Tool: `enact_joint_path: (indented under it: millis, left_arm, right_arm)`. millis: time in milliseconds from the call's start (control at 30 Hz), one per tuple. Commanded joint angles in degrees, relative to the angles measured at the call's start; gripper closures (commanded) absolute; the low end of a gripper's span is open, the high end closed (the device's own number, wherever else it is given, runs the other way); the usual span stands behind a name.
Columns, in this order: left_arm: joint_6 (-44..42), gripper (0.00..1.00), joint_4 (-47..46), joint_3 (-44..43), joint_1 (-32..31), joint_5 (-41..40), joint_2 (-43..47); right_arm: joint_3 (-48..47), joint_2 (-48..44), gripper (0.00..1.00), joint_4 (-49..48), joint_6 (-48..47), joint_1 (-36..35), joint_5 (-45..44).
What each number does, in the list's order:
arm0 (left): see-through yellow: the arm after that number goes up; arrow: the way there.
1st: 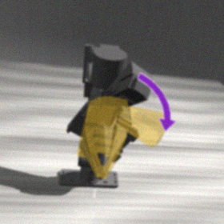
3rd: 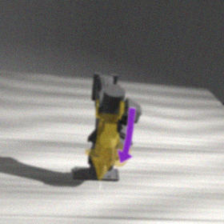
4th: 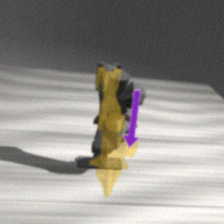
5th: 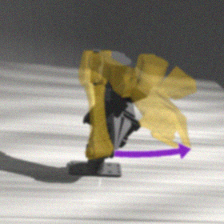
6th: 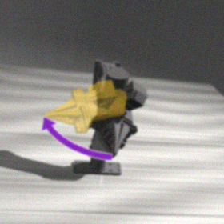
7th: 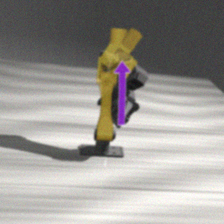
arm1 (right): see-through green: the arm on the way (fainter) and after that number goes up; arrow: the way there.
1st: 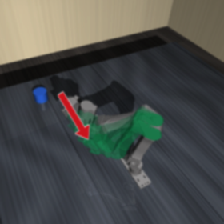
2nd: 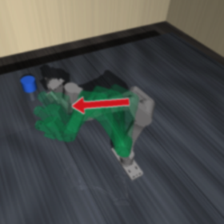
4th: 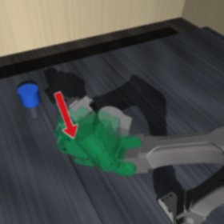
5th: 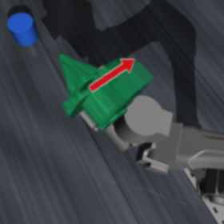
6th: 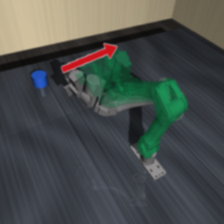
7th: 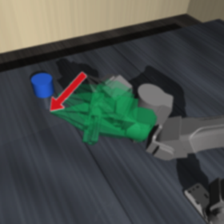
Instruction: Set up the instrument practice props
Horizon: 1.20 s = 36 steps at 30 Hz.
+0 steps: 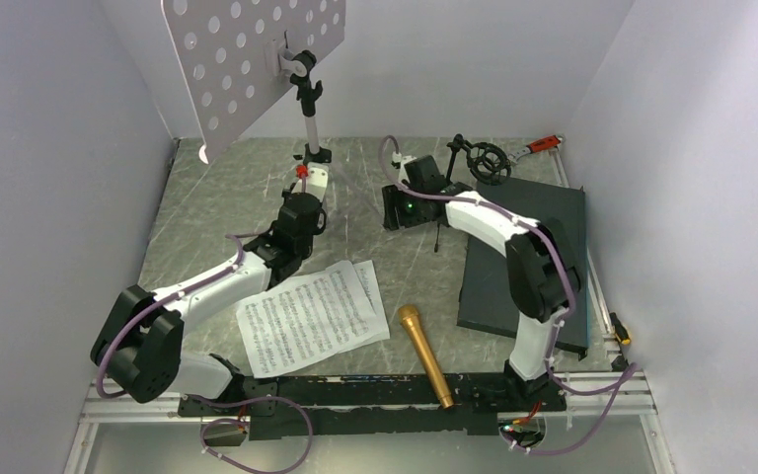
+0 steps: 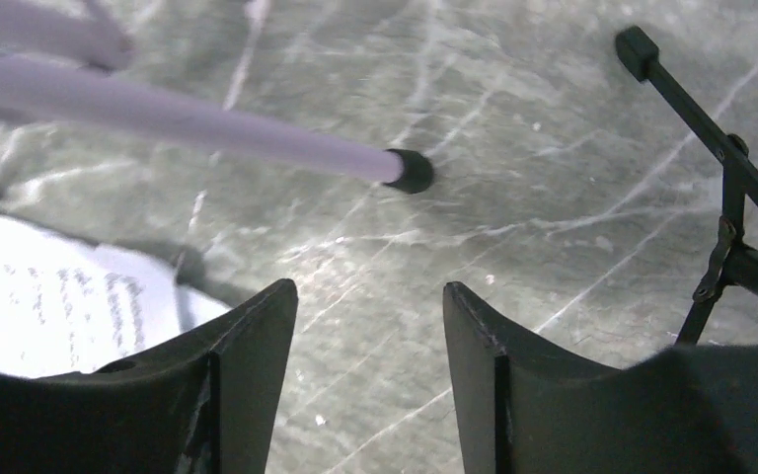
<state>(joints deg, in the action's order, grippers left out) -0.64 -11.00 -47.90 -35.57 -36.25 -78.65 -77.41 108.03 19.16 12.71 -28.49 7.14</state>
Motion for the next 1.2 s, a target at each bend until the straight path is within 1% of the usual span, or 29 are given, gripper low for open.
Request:
enact_joint_path:
  millis: [0,200,333,433,467,500,533,567,600,700,767,800,833,867,1000,1067,1167]
  left_arm:
    - [-0.48,0.97,10.69,1.9,-0.79,0.04,-1.02]
    - [-0.39,0.97,9.37,2.75,-0.86,3.15,0.21]
    - [-0.18,0.97,8.31,3.44,-1.05,5.6,1.14]
    - [-0.3,0.97,8.12,3.73,-1.07,7.11,2.25]
    - [-0.35,0.94,8.14,3.82,-1.08,7.61,2.6]
    - [-0.48,0.88,8.07,3.93,-1.08,8.3,3.12]
    - [-0.5,0.77,7.91,4.09,-1.08,9.03,3.72]
    - [-0.5,0.63,7.71,4.19,-1.02,9.85,4.17]
    - [-0.16,0.55,7.78,4.09,-1.05,10.49,4.59]
    - [0.3,0.41,8.63,2.99,-1.02,11.22,5.36]
    - [0.29,0.37,8.72,2.6,-1.07,11.71,5.75]
    - [0.29,0.26,8.72,2.55,-1.08,11.88,6.05]
    - [0.32,0.09,8.71,2.55,-1.08,11.9,6.35]
    - [0.28,0.07,8.76,2.47,-1.08,12.09,6.76]
    - [3.39,0.06,10.08,2.58,-1.07,13.13,10.09]
    - [4.24,0.06,10.88,2.85,-1.08,13.7,12.59]
    - [4.9,0.06,16.33,2.47,-1.08,15.29,16.98]
  right_arm:
    - [2.7,-8.98,0.35,-4.63,-1.67,-1.8,3.76]
    - [6.71,-21.56,0.15,-8.73,-1.02,-3.29,4.58]
    - [5.13,-27.2,0.09,-9.35,-1.02,-4.64,5.0]
    - [3.12,-28.71,0.07,-8.61,-0.31,-4.99,5.8]
    - [2.74,-29.15,0.07,-8.46,-0.05,-5.04,5.91]
    - [2.56,-29.56,0.07,-8.42,0.21,-5.08,6.14]
    - [2.51,-30.04,0.06,-8.41,0.43,-5.08,6.28]
    - [2.54,-30.47,0.06,-8.55,0.59,-5.08,6.31]
    - [2.77,-30.83,0.06,-8.67,0.75,-5.08,6.39]
    - [3.2,-31.74,0.05,-8.65,0.83,-5.08,6.23]
    - [3.31,-32.26,0.05,-8.38,0.69,-5.08,5.95]
    - [3.31,-32.46,0.05,-8.16,0.59,-5.08,5.82]
    - [3.3,-32.75,0.05,-7.83,0.41,-5.08,5.52]
    - [3.38,-33.12,0.04,-7.59,0.25,-5.09,5.26]
    - [3.83,-35.08,0.01,-6.19,-0.51,-5.08,4.18]
    - [4.35,-36.38,0.0,-5.42,-0.9,-5.08,3.55]
    - [5.18,-38.18,0.0,-3.5,-1.04,-5.01,3.08]
